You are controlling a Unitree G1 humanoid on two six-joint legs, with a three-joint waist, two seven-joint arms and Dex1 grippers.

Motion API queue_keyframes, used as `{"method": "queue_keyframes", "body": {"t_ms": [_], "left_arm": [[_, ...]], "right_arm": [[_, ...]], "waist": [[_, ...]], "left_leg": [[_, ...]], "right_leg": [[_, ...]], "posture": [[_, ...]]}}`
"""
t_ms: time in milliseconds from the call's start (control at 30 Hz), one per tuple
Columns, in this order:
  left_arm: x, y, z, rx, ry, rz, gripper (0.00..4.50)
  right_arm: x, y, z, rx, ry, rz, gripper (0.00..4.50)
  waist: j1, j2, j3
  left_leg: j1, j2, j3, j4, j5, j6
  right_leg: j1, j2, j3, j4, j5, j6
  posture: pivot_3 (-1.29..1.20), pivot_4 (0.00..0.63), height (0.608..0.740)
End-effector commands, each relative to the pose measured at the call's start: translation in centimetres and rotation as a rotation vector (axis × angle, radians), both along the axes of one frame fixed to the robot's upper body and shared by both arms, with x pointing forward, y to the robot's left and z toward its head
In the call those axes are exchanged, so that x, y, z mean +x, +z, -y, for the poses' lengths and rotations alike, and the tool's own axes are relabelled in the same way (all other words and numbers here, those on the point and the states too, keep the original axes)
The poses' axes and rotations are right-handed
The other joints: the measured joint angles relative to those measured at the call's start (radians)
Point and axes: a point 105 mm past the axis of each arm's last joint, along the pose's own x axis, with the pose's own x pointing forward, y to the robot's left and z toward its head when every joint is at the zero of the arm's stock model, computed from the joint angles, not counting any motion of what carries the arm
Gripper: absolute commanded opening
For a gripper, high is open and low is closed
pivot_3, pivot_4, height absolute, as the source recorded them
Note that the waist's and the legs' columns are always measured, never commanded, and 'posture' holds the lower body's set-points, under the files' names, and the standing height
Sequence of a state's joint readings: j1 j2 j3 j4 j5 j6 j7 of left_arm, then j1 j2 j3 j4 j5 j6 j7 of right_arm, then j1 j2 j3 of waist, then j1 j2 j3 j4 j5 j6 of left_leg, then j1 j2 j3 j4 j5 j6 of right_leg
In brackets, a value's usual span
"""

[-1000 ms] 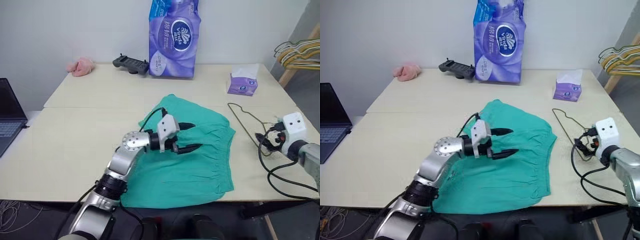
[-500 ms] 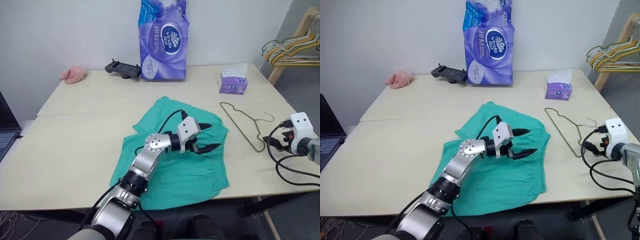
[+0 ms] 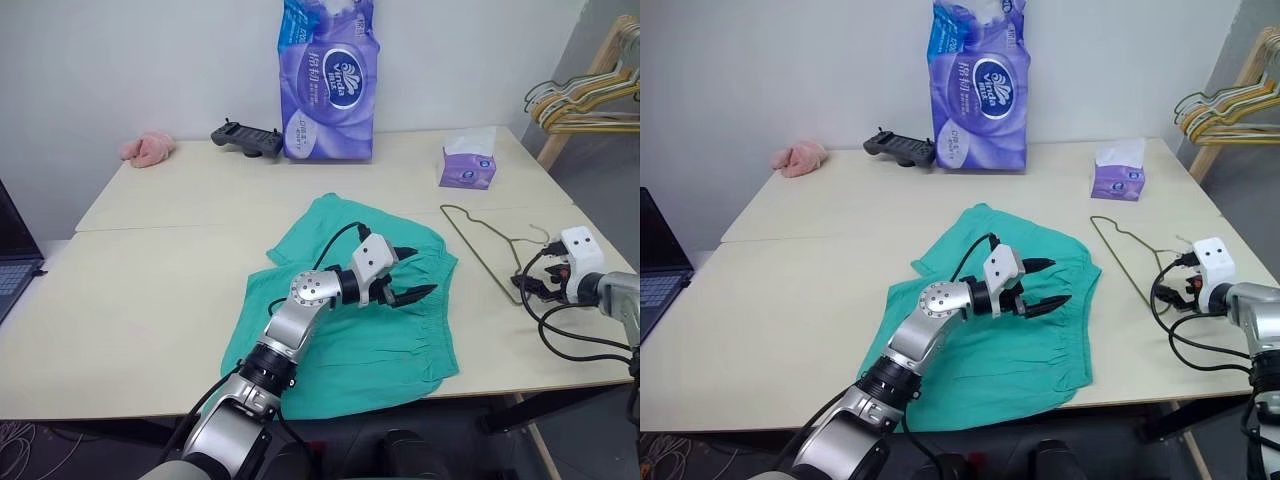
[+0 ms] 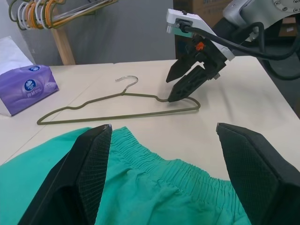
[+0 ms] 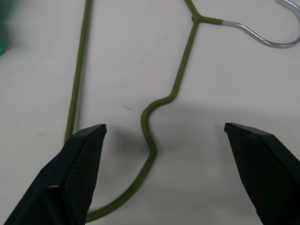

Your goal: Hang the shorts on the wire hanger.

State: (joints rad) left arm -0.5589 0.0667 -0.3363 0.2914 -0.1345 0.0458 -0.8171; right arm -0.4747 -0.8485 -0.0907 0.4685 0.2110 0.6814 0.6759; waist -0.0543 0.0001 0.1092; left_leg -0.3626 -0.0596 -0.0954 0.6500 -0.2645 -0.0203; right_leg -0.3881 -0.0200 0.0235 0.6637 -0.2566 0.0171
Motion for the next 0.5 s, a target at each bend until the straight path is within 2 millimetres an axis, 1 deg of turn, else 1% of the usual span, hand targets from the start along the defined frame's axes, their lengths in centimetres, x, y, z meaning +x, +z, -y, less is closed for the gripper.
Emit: {"method": "queue_keyframes", "body": {"t_ms": [33,167,267,400,500], "left_arm": [[0.1,1.3,-0.1,-0.030,0.000,0.031,3.79],[0.1,1.4,-0.1,-0.030,-0.002,0.032,3.79],[0.2,1.6,0.1,-0.031,-0.004,0.035,3.79],[0.3,1.8,0.2,-0.032,-0.003,0.038,3.79],[0.4,1.9,0.1,-0.031,0.001,0.039,3.79]], "right_arm": [[0.9,0.8,-0.1,-0.005,0.015,0.033,4.29],[1.2,0.3,-0.5,0.021,0.026,0.014,4.29],[1.3,-0.5,-1.2,0.097,0.026,-0.023,4.29],[1.6,-0.8,-0.9,0.133,0.003,-0.040,4.29],[1.6,-1.0,-0.7,0.152,-0.013,-0.055,3.67]], "waist": [[-0.001,0.000,0.000],[-0.001,0.000,0.000],[-0.001,0.000,0.000],[-0.002,-0.001,-0.002],[-0.001,-0.003,-0.004]], "left_leg": [[0.000,0.000,0.000,0.000,0.000,0.000],[0.000,0.000,0.000,0.000,0.000,0.000],[0.000,0.000,0.000,0.000,0.000,0.000],[0.000,0.000,0.000,0.000,0.000,0.000],[0.000,0.000,0.000,0.000,0.000,0.000]], "right_leg": [[0.000,0.000,0.000,0.000,0.000,0.000],[0.000,0.000,0.000,0.000,0.000,0.000],[0.000,0.000,0.000,0.000,0.000,0.000],[0.000,0.000,0.000,0.000,0.000,0.000],[0.000,0.000,0.000,0.000,0.000,0.000]], "posture": [[-0.08,0.047,0.740],[-0.08,0.049,0.740],[-0.07,0.048,0.740],[-0.07,0.050,0.740],[-0.06,0.051,0.740]]}}
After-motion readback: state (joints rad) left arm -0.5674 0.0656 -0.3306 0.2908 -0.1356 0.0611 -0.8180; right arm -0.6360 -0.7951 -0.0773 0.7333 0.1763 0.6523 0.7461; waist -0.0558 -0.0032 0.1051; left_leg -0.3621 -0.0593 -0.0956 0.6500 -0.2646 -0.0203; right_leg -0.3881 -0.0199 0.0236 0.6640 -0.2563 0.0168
